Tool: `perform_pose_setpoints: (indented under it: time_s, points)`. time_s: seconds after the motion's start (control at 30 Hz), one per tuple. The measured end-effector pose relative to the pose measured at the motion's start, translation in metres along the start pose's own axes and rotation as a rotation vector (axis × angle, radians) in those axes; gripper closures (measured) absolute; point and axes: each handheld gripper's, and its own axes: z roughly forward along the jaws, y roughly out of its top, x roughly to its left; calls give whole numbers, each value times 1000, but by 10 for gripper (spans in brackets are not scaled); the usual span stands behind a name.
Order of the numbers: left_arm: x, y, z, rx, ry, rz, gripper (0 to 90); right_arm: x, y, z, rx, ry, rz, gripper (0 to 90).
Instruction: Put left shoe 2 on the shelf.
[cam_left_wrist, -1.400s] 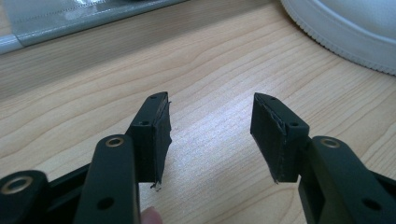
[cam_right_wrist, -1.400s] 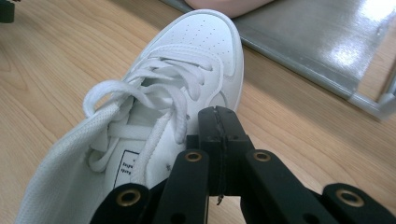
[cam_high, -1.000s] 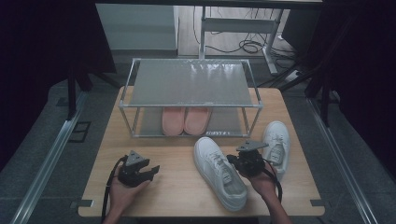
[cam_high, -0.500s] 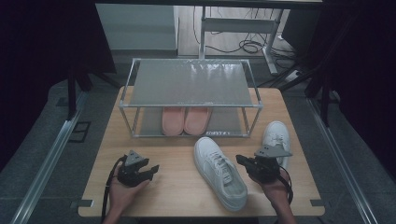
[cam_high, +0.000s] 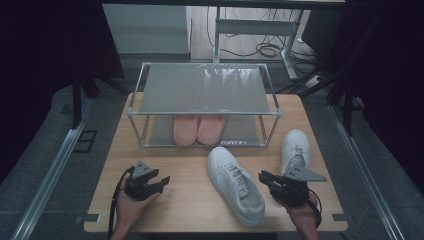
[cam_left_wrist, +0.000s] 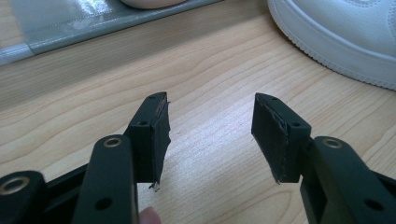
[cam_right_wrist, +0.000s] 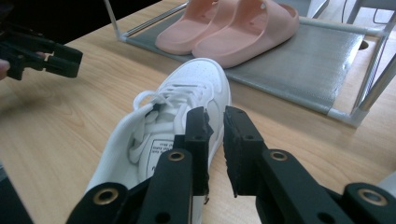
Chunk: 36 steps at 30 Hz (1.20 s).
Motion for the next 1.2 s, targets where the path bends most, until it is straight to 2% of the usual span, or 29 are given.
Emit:
perform_pose_setpoints:
  time_s: [0.27,0.53,0.6,0.8,0.97,1.2]
  points:
    - [-1,0,-3,-16,-4,6,472,1,-9,-6,23,31,10,688]
    - [0,0,-2,-9,-4,3,469,5,-10,1,33,49,5,586]
    - [-1,-1,0,3,-5,5,467,9,-11,9,50,47,-2,546]
    - [-2,-1,1,13,-11,8,462,14,-9,29,77,25,-27,532]
    - [-1,-2,1,11,-10,4,462,14,-6,44,97,22,-21,532]
    - [-1,-2,1,11,-11,2,462,13,-9,59,133,-6,-15,542]
